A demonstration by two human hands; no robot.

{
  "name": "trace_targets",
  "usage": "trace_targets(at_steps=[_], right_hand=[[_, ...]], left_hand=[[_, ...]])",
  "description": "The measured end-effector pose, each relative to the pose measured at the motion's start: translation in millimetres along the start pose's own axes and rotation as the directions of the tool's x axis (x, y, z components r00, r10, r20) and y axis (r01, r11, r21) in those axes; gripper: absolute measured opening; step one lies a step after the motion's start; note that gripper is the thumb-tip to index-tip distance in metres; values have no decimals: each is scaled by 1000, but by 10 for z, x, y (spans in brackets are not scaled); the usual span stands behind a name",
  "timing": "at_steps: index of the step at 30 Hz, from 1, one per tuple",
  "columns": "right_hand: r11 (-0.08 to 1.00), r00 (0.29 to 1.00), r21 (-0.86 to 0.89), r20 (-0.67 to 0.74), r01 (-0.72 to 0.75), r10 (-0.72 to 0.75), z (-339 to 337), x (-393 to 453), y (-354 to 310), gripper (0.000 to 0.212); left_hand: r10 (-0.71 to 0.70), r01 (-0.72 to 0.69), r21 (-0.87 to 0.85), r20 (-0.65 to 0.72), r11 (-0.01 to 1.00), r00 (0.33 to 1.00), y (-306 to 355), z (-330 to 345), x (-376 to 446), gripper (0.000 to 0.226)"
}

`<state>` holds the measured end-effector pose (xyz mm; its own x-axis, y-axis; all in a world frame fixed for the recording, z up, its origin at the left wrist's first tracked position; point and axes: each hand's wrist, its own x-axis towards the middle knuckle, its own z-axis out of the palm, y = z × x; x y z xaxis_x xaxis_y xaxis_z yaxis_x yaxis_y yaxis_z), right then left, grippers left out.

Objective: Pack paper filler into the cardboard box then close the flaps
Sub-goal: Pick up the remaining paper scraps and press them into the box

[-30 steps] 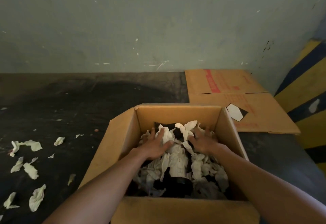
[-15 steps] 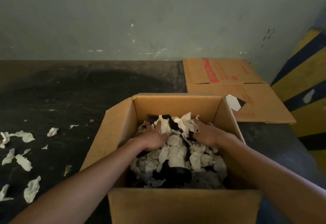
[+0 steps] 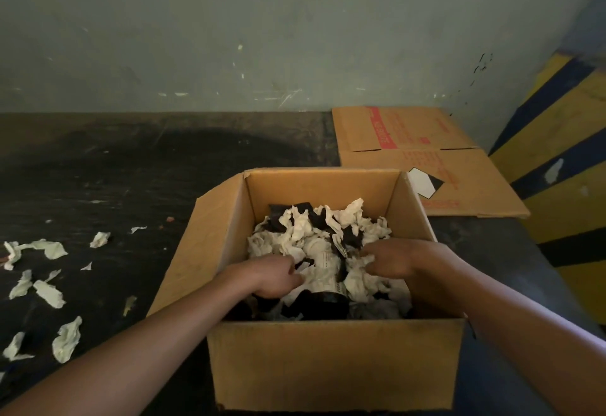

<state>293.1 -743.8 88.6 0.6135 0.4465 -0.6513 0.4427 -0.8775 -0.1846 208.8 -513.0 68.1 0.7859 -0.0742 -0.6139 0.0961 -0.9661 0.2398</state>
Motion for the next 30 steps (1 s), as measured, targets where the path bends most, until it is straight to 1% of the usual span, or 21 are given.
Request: trace_targets(at_steps=[2, 4, 5, 8, 10, 12, 13, 15, 17, 18, 19, 20, 22, 24, 26, 28, 30], right_hand=[[999, 993, -48, 112, -22, 27, 77, -56, -29, 57], [996, 966, -94, 258, 9, 16, 253, -68, -109, 45], [990, 956, -135, 295, 35, 6, 345, -39, -146, 43], [974, 961, -218, 276, 59, 3, 452, -10, -248, 45], [981, 966, -182, 259, 70, -21, 397, -65, -252, 43], [993, 967, -95, 251, 77, -51, 273, -136, -242, 42], [996, 974, -48, 217, 74, -62, 202, -166, -241, 40], [997, 994, 7, 83, 75, -76, 56, -253, -294, 37], [993, 989, 18, -97, 116, -114, -54, -308, -365, 38], [991, 977, 31, -175, 130, -123, -85, -334, -412, 38], [988, 961, 62, -245, 144, -125, -102, -359, -469, 39], [984, 949, 98, -295, 146, -112, -105, -390, -540, 44], [975, 914, 147, -395, 168, -97, -69, -437, -727, 55], [970, 873, 155, -479, 185, -90, -6, -469, -944, 61], [975, 842, 123, -532, 183, -91, 75, -506, -1205, 63], [975, 812, 101, -574, 197, -105, 168, -562, -1521, 63], [961, 799, 107, -583, 253, -146, 275, -636, -1917, 63]], left_hand=[[38, -39, 19, 84, 999, 996, 53, 33, -85, 52], [88, -86, -18, 217, 996, 972, 138, 127, -129, 54], [108, -101, -41, 258, 994, 960, 187, 183, -130, 53], [148, -138, -55, 296, 989, 944, 321, 270, -123, 48], [145, -123, -96, 273, 988, 951, 354, 239, -162, 44], [139, -115, -134, 184, 984, 973, 330, 180, -218, 40], [135, -115, -162, 122, 980, 983, 307, 143, -257, 37], [131, -124, -323, -1, 938, 991, 254, 93, -325, 30], [93, -154, -462, -152, 874, 984, 221, 39, -445, 25], [78, -197, -475, -258, 858, 963, 193, 7, -509, 24], [66, -246, -457, -374, 855, 925, 163, -19, -578, 25], [50, -290, -442, -480, 849, 876, 127, -34, -650, 26], [16, -373, -445, -625, 814, 781, 47, -41, -831, 27], [5, -428, -431, -701, 794, 713, -57, -16, -1053, 30], [10, -448, -394, -742, 802, 671, -234, 44, -1298, 34], [-4, -426, -374, -755, 824, 656, -492, 140, -1544, 36], [-52, -375, -382, -755, 845, 653, -820, 276, -1781, 37]])
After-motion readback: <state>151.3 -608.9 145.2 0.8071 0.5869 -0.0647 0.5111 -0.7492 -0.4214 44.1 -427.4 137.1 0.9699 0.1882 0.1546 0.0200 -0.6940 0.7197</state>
